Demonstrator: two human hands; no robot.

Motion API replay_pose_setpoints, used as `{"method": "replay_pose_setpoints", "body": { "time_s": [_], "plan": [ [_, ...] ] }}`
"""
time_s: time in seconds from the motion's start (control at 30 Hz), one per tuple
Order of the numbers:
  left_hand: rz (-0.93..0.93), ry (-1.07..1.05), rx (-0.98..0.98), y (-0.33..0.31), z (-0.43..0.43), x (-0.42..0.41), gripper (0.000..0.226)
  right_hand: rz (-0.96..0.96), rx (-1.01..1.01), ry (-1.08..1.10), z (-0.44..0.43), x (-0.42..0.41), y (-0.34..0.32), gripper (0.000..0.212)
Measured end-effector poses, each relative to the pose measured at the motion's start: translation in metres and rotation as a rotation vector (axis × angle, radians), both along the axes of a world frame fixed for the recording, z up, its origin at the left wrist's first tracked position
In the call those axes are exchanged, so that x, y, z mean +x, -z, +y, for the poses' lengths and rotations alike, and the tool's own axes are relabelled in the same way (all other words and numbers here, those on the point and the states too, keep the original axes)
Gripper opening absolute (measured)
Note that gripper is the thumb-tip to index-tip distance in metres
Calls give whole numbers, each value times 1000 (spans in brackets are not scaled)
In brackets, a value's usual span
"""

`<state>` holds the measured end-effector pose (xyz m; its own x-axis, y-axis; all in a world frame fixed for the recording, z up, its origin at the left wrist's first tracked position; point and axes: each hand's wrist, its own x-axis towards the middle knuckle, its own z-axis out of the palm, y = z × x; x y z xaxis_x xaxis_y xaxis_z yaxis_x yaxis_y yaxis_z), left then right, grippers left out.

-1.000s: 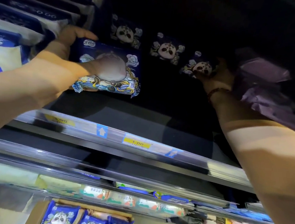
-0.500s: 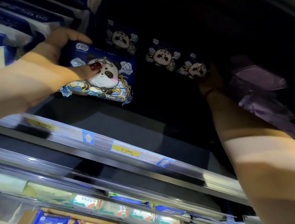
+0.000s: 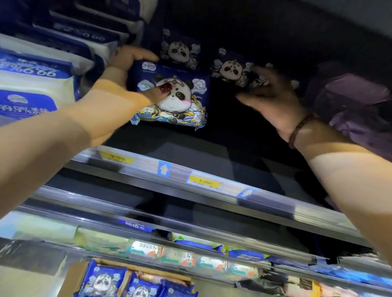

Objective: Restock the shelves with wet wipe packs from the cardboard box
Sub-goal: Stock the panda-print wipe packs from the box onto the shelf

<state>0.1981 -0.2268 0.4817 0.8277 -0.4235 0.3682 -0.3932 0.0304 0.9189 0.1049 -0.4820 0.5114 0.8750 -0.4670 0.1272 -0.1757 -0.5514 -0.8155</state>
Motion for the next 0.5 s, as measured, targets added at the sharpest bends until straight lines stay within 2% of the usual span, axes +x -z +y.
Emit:
{"method": "replay_pose_setpoints", "body": {
  "time_s": [0.07, 0.13, 0.2, 0.3, 0.37, 0.43, 0.5],
  "plan": [
    [64, 6, 7, -4, 3, -1, 49, 65, 212, -211, 38, -6, -6, 78],
    [72, 22, -38, -8, 5, -6, 49, 107, 338, -319, 66, -7, -8, 86],
    [103, 32, -65, -13, 6, -12, 48, 77, 439, -326, 82, -5, -8, 87],
    [104, 39, 25, -21, 12, -17, 51, 141, 503, -341, 95, 3, -8, 62],
    [22, 47, 170, -29, 21, -19, 62, 172, 553, -346, 96, 8, -5, 52],
    [-69, -9, 354, -37, 33, -18, 78, 76, 596, -283, 94, 13, -2, 57],
    [-38, -38, 400, -39, 47, -20, 72, -17, 593, -201, 91, 22, 0, 62]
  ]
}}
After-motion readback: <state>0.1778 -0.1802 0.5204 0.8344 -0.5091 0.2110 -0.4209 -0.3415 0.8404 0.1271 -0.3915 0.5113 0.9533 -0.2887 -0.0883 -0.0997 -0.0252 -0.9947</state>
